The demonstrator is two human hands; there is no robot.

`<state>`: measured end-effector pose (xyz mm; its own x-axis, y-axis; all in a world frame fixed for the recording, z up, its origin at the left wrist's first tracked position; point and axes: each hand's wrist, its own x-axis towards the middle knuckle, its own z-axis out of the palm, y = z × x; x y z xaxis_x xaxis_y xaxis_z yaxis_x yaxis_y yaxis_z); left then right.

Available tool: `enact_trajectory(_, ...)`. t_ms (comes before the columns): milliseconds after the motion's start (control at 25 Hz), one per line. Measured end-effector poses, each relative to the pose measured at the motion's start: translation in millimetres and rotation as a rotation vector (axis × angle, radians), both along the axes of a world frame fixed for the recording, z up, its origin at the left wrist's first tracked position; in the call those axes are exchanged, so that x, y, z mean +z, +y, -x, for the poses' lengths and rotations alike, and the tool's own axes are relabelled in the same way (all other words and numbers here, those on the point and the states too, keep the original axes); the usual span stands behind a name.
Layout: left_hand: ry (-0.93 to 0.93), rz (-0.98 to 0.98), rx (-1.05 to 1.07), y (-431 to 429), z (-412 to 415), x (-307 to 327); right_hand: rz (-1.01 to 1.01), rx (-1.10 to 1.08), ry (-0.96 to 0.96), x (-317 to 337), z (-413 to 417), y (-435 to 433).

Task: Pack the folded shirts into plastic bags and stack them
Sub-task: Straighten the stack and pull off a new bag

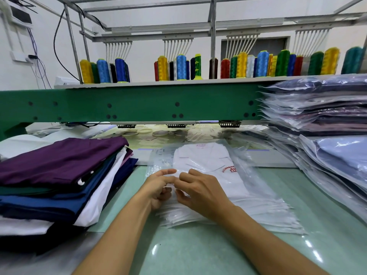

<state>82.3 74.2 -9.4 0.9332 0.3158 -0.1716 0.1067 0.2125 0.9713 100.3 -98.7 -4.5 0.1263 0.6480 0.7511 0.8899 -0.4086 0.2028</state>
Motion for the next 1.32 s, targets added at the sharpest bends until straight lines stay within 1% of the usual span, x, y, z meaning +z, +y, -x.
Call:
enact_trajectory(240, -0.04, 0.142, 0.01, 7, -3, -1, 0.022, -0.042, 0.044, 5, 2, -7)
enact_trajectory(400, -0.068, 0.27, 0.038, 10, -3, 0, 0.047, -0.086, 0.073, 7, -2, -12)
enact_trajectory(560, -0.083, 0.38, 0.049, 12, -3, 1, 0.057, -0.107, 0.139, 8, -8, -17)
enact_trajectory(760, -0.088, 0.464, 0.046, 18, 0, 3, 0.087, -0.102, 0.253, 9, -23, -33)
enact_trajectory(960, -0.116, 0.516, 0.063, 24, 1, 3, 0.089, -0.191, 0.351, 8, -40, -61)
enact_trajectory(1120, -0.124, 0.516, 0.094, 28, 1, 2, 0.029, -0.245, 0.471, 8, -53, -85)
enact_trajectory(1320, -0.148, 0.523, 0.171, 30, 0, -1, -0.084, -0.307, 0.571, 5, -65, -104)
